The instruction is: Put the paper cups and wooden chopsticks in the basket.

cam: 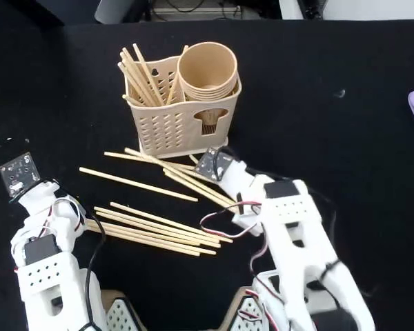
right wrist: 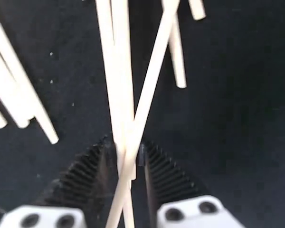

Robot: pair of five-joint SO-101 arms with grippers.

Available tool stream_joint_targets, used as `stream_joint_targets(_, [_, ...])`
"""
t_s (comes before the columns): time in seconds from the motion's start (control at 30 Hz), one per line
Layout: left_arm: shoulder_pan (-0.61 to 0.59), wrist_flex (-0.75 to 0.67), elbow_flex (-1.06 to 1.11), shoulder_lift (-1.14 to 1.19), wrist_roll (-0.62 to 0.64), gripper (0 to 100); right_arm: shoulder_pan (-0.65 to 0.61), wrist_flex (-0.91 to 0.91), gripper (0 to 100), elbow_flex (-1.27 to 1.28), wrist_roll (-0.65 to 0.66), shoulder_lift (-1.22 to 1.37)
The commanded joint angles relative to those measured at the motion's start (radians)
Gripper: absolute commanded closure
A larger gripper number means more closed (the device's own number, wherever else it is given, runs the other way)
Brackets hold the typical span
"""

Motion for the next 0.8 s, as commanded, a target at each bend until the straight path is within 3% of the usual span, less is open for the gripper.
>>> stream_joint_targets(0.0, [0.013, -0.009, -0.008, -0.009, 0.008, 85, 0.012, 0.127, 98.8, -0.058, 0.014, -0.165])
stream_joint_targets(0.23, [0.012, -0.009, -0.008, -0.009, 0.008, 85, 0.06, 0.238, 98.8, -0.019, 0.106, -0.291])
stream_joint_targets(0.5, [0.012, -0.009, -0.008, -0.009, 0.008, 85, 0.377, 0.103, 98.8, 0.064, 0.261, -0.292])
stream_joint_targets(0.77, [0.01, -0.009, -0.008, -0.009, 0.008, 85, 0.371, 0.083, 98.6, 0.116, 0.267, -0.291])
